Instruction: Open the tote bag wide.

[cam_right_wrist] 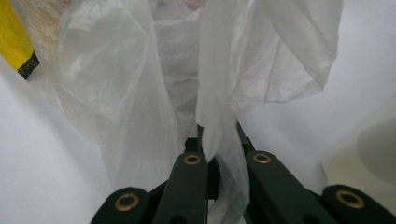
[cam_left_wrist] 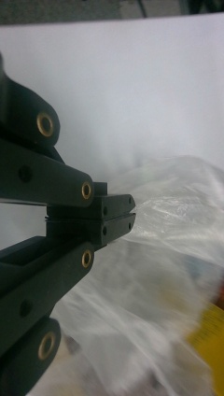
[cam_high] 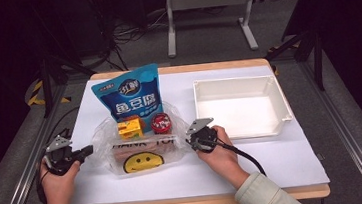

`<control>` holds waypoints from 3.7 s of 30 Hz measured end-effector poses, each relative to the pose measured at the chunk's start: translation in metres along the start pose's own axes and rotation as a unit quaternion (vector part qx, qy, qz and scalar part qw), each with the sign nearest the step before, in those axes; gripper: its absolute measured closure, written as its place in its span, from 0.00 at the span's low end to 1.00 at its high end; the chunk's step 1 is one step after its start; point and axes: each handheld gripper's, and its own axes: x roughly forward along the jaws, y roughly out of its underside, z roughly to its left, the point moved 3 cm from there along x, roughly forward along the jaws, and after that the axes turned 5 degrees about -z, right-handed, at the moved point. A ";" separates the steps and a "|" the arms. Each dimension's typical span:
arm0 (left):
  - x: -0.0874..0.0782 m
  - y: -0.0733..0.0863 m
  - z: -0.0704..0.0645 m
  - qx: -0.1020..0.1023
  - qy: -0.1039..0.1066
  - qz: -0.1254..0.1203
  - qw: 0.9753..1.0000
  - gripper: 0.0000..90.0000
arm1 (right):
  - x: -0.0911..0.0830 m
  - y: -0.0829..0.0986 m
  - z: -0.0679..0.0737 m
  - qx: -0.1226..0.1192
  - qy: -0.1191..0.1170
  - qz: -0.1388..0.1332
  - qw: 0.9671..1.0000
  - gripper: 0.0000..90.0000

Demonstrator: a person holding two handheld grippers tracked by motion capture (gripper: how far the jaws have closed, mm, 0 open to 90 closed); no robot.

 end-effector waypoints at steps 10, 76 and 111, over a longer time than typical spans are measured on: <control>0.009 0.010 -0.003 0.003 0.011 0.033 0.999 1.00 | -0.005 0.012 -0.003 0.013 -0.006 0.006 1.000 1.00; 0.004 -0.036 -0.056 0.113 0.163 -0.056 0.979 0.86 | -0.019 0.017 -0.005 0.025 -0.019 -0.012 0.999 0.96; -0.001 0.020 -0.066 0.107 0.221 0.043 0.968 1.00 | -0.024 0.012 -0.010 0.035 -0.025 -0.029 0.999 0.95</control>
